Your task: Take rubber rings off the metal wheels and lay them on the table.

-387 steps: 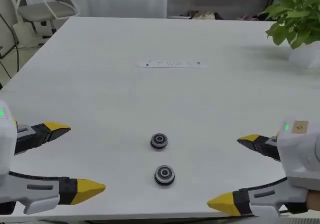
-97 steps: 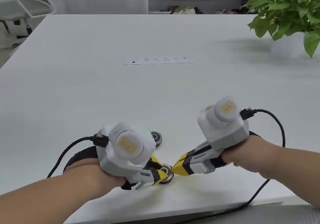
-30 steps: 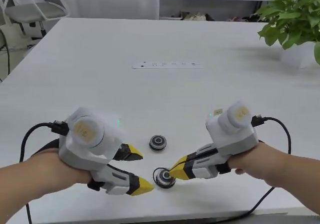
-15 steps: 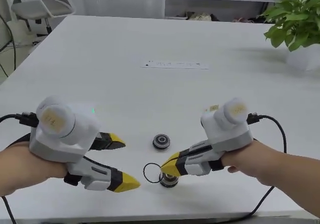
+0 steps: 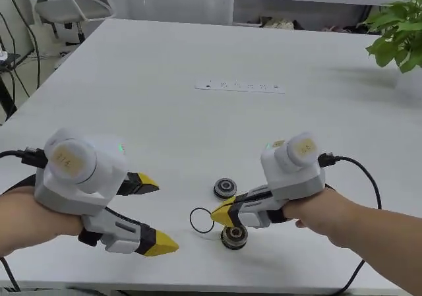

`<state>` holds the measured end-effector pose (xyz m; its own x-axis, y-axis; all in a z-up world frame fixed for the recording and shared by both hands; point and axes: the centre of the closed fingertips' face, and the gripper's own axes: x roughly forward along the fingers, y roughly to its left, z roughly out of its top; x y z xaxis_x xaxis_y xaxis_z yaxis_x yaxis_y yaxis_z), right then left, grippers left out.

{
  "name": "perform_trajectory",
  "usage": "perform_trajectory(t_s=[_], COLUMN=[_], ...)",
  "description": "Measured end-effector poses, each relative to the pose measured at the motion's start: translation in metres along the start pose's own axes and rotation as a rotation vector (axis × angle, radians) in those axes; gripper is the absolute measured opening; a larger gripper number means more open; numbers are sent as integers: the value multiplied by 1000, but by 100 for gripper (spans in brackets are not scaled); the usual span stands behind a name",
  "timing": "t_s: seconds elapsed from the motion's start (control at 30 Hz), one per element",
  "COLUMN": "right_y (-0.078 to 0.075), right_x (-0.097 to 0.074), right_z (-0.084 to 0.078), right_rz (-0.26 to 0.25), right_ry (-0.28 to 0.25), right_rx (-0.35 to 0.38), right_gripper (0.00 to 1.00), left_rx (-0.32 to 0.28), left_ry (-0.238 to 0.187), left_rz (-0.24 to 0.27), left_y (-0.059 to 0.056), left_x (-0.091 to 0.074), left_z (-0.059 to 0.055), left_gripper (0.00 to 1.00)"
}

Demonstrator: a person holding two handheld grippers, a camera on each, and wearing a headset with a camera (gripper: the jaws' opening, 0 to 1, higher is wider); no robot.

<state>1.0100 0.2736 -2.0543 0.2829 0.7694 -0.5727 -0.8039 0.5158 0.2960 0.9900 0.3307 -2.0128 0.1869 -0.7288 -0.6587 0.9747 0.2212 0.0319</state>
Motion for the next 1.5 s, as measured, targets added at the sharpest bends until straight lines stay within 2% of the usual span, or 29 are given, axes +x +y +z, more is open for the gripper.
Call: perform_trajectory(t_s=[0.23,0.5,0.83,1.2,1.5], right_y=[-5,-10,-13,-13,-10], right_x=[7,5,-7,-28,-43], right_z=[-2,-7,-8,-11,-30], right_rz=[-25,-46,-57,-53,-34], right_ry=[10,26,17,-2,22], right_rx=[-5,-30,-28,-35,-52], right_gripper=[0,0,12,17,21], left_rx=[-2,0,3,9,14], left_ry=[11,20,25,17,10], left_rz=[7,6,-10,-34,-70], left_y=[2,4,4,4,-1], left_x=[-2,0,6,17,33], left_z=[-4,-6,-4,7,18], left_gripper=[62,62,62,60,56])
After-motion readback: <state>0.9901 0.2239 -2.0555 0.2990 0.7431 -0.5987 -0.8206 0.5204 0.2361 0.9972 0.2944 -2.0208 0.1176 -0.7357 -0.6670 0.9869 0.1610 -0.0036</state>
